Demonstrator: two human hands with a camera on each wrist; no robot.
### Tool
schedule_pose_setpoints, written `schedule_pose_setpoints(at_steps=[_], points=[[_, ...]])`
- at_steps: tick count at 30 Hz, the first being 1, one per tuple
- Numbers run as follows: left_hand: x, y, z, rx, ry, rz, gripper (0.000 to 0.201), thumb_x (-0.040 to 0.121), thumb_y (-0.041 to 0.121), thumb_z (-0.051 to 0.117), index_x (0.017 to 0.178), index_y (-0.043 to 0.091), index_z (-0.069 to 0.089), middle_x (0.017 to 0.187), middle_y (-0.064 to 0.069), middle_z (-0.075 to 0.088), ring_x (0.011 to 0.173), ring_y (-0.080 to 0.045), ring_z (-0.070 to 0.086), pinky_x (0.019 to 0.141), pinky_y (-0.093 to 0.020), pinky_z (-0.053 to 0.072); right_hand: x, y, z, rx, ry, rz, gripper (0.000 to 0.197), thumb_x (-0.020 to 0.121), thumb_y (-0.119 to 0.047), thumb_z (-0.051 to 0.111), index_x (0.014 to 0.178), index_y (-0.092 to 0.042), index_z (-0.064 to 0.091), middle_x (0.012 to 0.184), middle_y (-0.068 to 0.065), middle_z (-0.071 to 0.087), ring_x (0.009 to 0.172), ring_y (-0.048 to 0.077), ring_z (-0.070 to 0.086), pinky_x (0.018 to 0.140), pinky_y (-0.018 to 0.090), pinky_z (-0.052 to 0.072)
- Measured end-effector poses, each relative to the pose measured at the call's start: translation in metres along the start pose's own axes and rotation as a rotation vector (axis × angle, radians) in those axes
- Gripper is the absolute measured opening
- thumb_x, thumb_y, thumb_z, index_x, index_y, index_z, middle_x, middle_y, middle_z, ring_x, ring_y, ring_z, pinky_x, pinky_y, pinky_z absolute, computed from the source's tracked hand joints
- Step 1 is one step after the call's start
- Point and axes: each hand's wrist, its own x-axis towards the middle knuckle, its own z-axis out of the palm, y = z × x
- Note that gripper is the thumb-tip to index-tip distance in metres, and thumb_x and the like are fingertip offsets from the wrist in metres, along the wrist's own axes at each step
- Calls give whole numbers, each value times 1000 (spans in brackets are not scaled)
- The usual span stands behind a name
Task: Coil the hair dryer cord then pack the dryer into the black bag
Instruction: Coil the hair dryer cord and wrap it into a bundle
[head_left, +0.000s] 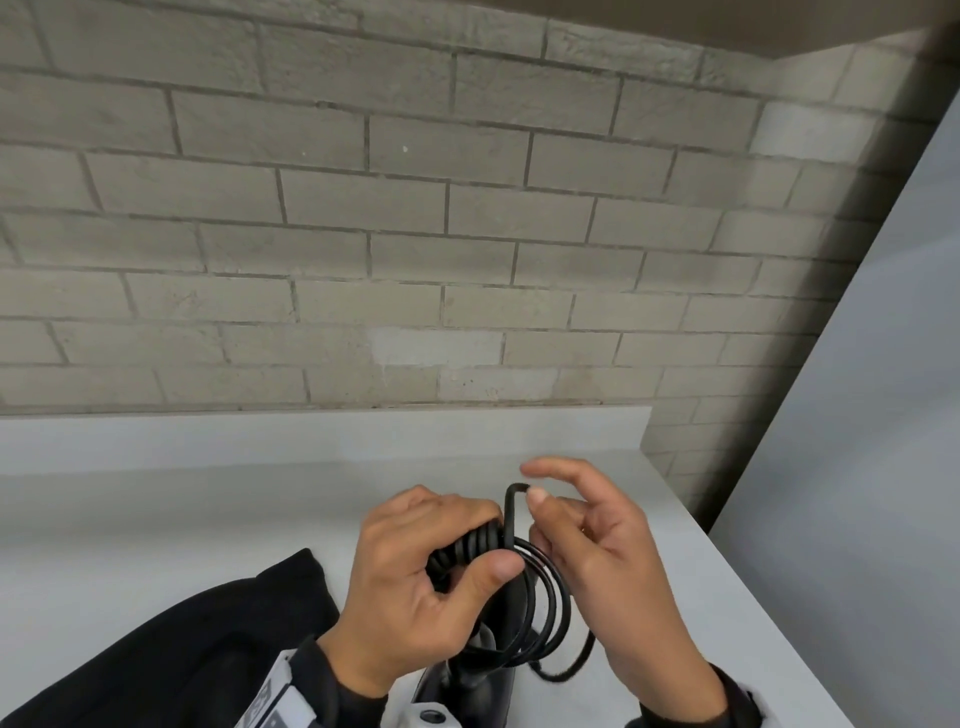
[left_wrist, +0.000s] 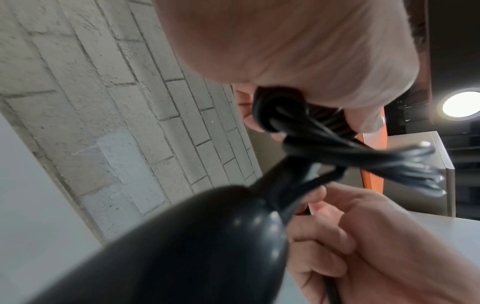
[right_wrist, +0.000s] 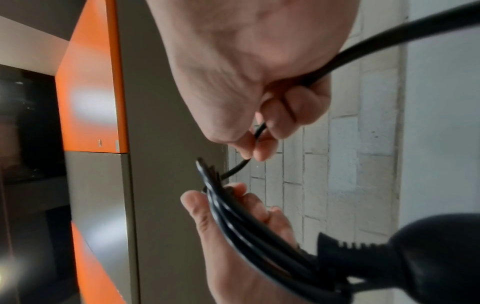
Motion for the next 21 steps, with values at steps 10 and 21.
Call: schedule_pose_setpoints(at_steps=[10, 21], points=[[-3, -3, 3, 90, 97, -39, 33, 94, 57, 53, 90, 26, 64, 71, 11, 61, 61, -5, 55, 58, -28, 44, -27, 9, -5, 38, -184, -82, 49, 76, -62, 67, 98, -19, 72, 65, -2, 57, 49, 6, 37, 49, 15, 30], [9, 4, -5, -133, -106, -476, 36, 83, 62, 57, 107, 37, 67, 91, 12, 72, 89, -11, 70, 80, -20, 52, -17, 6, -9, -73, -201, -67, 13, 87, -14, 71, 96, -24, 75, 87, -2, 74, 79, 15, 67, 73, 23, 53]])
